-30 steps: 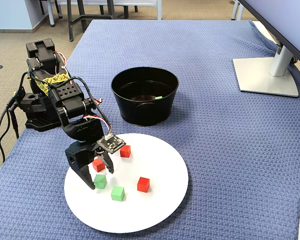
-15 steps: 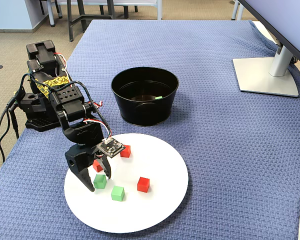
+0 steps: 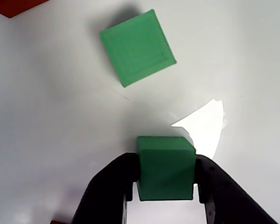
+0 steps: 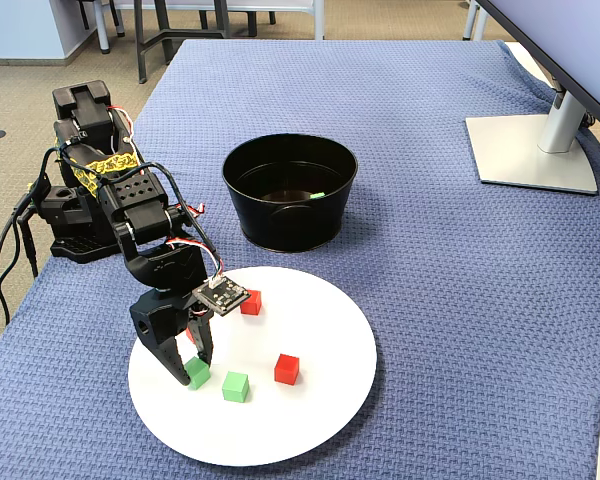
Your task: Pick up the green cubes from the white plate and place them in the black recipient
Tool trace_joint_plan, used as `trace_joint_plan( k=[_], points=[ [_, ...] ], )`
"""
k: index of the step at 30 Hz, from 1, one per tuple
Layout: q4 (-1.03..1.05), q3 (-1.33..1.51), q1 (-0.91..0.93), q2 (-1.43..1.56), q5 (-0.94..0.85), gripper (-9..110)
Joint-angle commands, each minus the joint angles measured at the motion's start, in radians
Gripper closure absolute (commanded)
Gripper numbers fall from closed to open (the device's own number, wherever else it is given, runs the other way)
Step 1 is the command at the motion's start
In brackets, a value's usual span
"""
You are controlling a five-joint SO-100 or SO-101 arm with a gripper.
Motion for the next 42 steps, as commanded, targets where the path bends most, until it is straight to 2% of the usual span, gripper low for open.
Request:
trace_joint_plan(
  k=[1,9,18,23,33,42],
  points=[
    [-0.028,-0.034,0.006,0.011,-0.003,101],
    [-0.086,-0.002,-0.023,0.051,0.069,101],
    [0.023,0.038,-0.115,0.301,0.236,101],
    [-0.06,0.12,-0.218,0.476,0.546,101],
    [0.227,0.069,-0.499,0.759,1.074,102],
    [0.337,0.106,-0.838,0.822,1.542,102]
  ],
)
